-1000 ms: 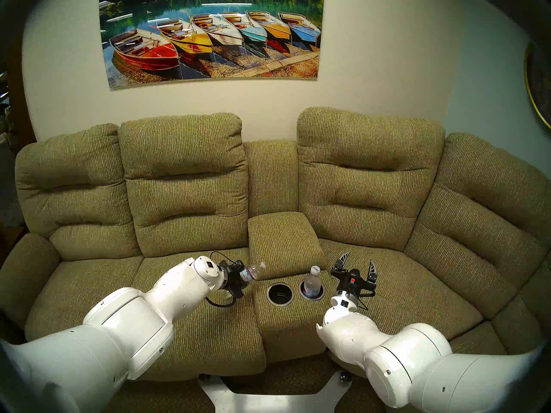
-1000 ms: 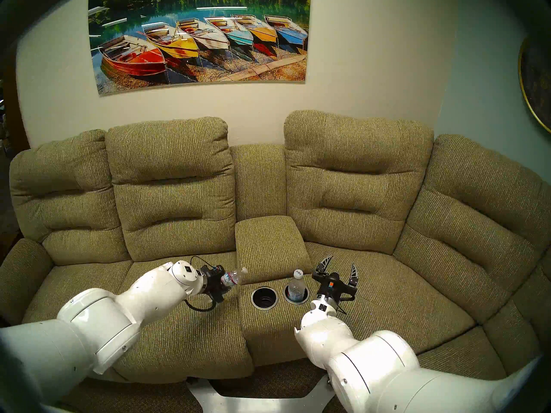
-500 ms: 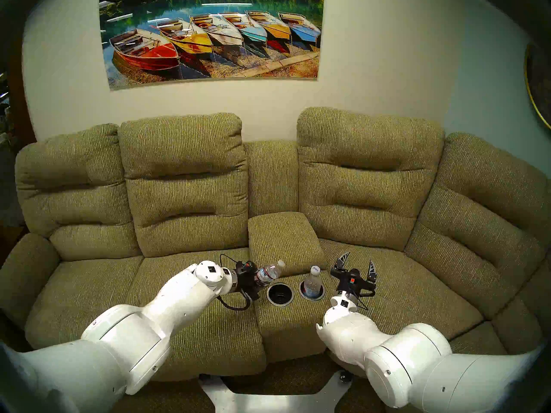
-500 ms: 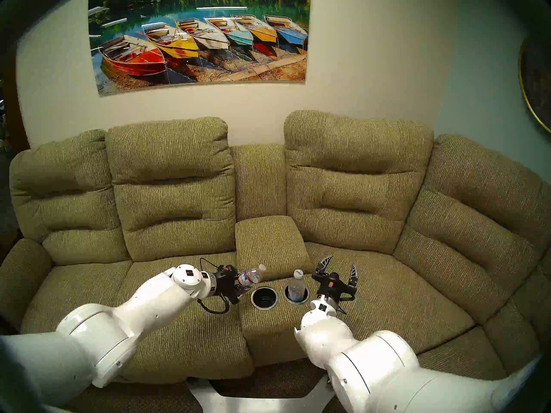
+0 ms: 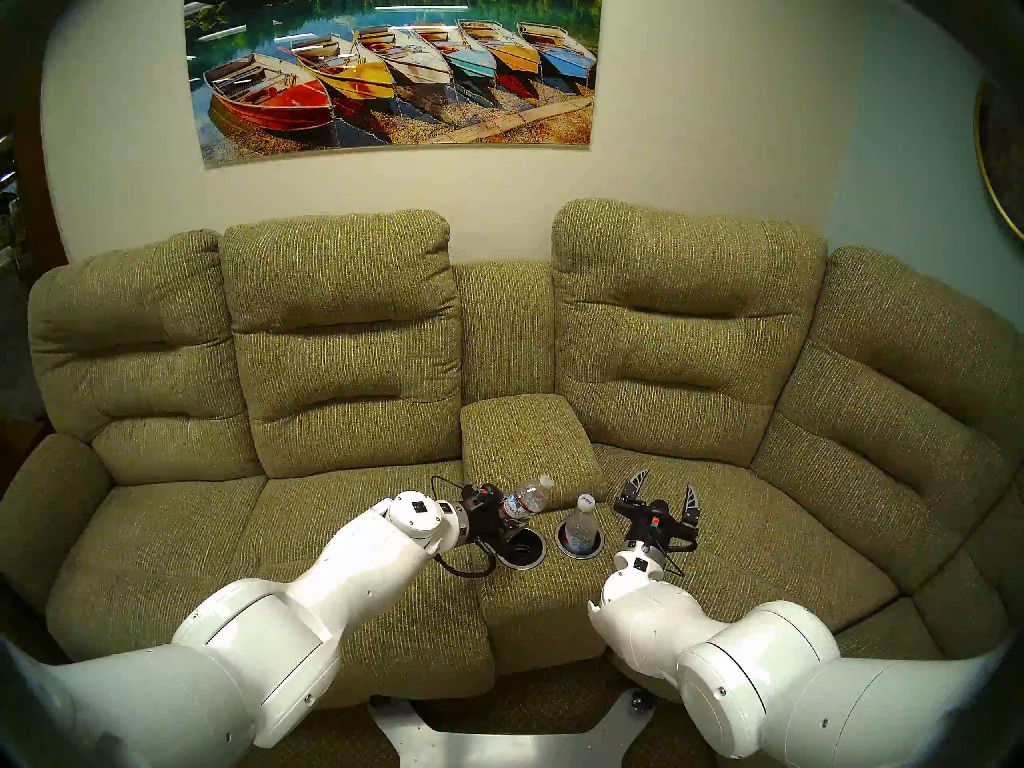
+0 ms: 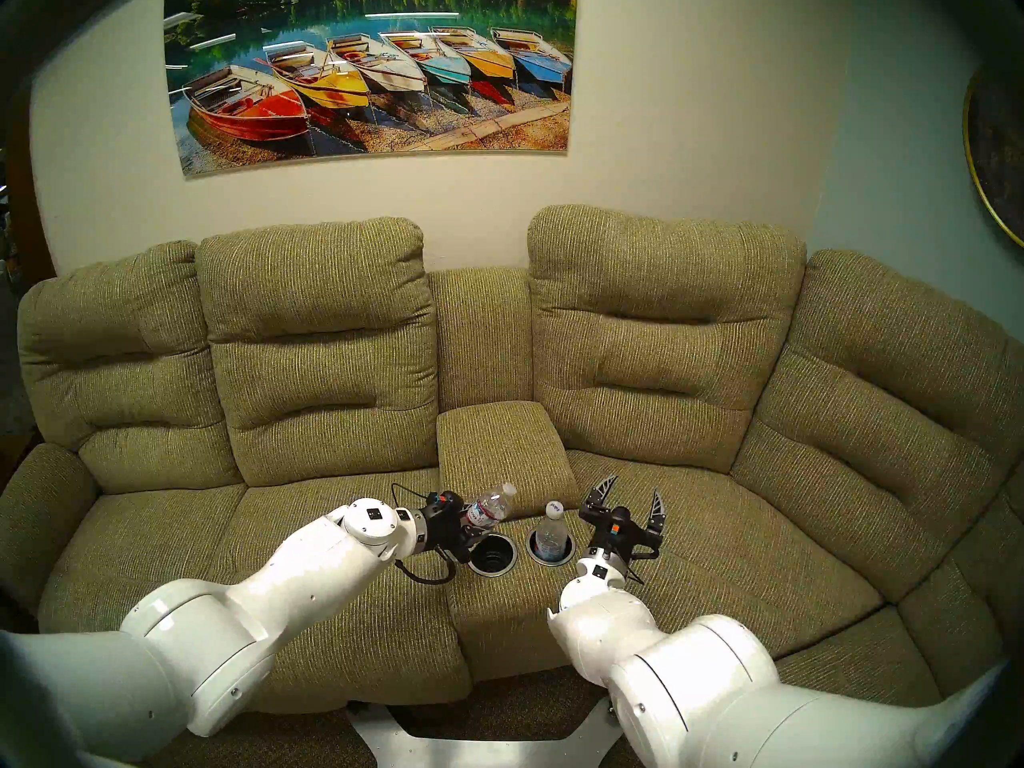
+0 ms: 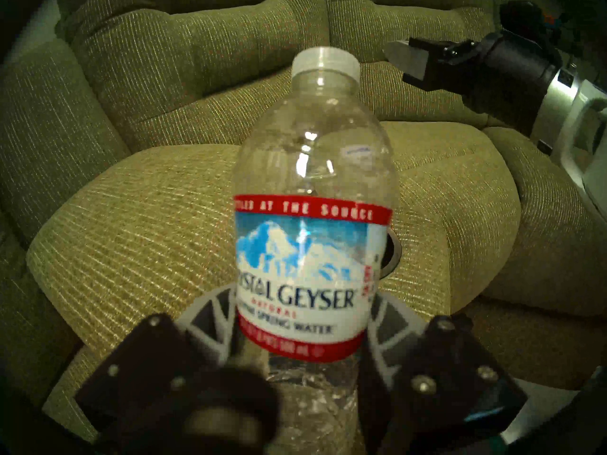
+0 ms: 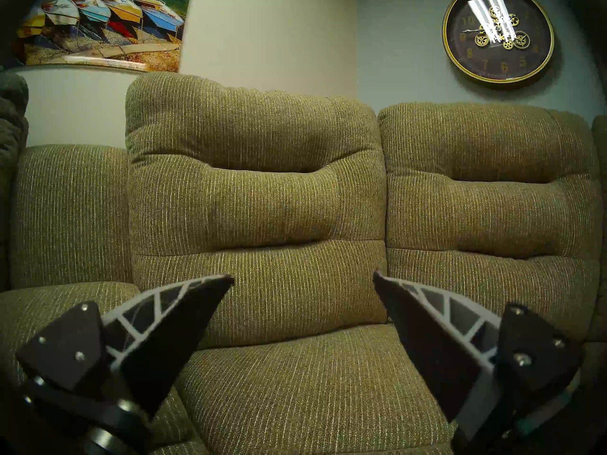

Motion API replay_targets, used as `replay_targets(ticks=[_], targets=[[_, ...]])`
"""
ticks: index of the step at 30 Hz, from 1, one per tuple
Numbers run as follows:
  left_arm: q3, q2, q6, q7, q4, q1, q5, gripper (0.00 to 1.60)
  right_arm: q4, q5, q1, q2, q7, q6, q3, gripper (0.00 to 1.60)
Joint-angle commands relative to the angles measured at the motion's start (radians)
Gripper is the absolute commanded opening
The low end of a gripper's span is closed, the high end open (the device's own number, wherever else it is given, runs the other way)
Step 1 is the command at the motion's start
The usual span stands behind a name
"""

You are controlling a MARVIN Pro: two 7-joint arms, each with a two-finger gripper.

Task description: Put bottles into cup holders

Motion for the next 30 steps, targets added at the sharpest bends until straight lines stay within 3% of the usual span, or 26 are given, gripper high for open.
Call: replay_targets(ticks=[1,5,13,20,24,27,30], targets=[[0.013,-0.097,0.029,0.061,0.059,-0.052,0.014,0.21,-0.007,0.003,0.008,0.000,0.003,-0.005,0.003,1.60],[0.016,-0.121,0.045,0.086,0.108,-0.069,0.016,0.33,-0.007,0.004,0.008,0.000,0.006,-0.005,0.005,1.60],[0.020,-0.158,0.075,0.125,0.183,-0.101,0.026,0.25,-0.008,0.007,0.008,0.000,0.013,-0.005,0.009,1.60],[0.018,-0.183,0.064,0.177,0.231,-0.097,0.031,0.31,-0.008,0.009,0.008,0.000,0.019,-0.005,0.013,1.60],[0.010,-0.186,0.035,0.203,0.244,-0.090,0.026,0.56,-0.007,0.010,0.008,0.000,0.021,-0.005,0.014,1.60],[-0.004,-0.190,-0.001,0.221,0.243,-0.084,0.017,0.34,-0.007,0.011,0.008,0.000,0.023,-0.005,0.016,1.60],[-0.008,-0.196,-0.045,0.244,0.237,-0.075,0.017,0.23,-0.007,0.012,0.008,0.000,0.025,-0.005,0.017,1.60]])
